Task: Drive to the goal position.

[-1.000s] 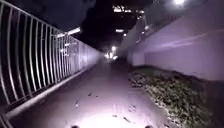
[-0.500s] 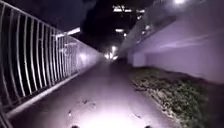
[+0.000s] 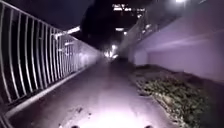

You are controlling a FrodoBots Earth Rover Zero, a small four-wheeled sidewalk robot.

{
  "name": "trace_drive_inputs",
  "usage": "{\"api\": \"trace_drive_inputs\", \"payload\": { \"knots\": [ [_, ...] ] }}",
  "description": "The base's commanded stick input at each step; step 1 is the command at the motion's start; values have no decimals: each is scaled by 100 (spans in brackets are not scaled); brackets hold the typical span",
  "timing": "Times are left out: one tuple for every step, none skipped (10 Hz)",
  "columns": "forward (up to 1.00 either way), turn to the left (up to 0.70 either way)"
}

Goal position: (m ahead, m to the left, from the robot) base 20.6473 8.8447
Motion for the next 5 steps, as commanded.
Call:
{"api": "trace_drive_inputs", "payload": {
  "knots": [
    [50, 0],
    [50, 0],
    [50, 0],
    [50, 0],
    [50, 0]
  ]
}}
